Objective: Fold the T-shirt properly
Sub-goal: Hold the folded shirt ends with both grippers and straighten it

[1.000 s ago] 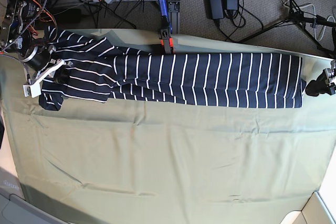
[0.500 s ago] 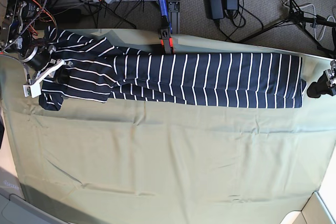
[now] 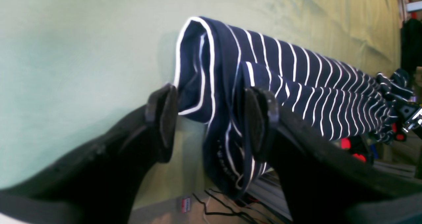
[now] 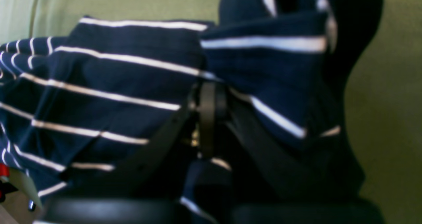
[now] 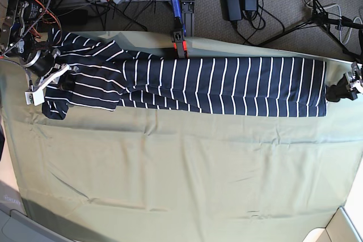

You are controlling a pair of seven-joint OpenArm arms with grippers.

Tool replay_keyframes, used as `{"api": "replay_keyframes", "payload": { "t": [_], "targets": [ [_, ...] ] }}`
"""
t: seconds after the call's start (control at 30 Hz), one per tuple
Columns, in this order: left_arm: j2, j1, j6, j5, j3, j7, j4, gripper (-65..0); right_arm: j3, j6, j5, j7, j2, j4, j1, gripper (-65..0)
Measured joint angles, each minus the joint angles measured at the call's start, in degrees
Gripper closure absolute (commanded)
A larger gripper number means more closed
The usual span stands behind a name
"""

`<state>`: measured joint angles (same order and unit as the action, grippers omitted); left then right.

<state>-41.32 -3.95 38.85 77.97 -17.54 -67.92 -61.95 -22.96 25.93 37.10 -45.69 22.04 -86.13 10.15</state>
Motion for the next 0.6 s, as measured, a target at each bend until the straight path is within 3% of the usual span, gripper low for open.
{"api": "replay_keyframes", "payload": {
  "t": [0.33,0.6],
  "targets": [
    [2.1,-0.2,0.0,-0.4,0.0,-0.4,0.0,-36.4,0.0,0.0,0.2,0.0,0.0,0.0,0.0,0.0],
    [3.1,-0.3,0.0,4.7,0.0,-3.3,0.0,-36.4,0.0,0.0,0.5,0.0,0.0,0.0,0.0,0.0]
  ]
}}
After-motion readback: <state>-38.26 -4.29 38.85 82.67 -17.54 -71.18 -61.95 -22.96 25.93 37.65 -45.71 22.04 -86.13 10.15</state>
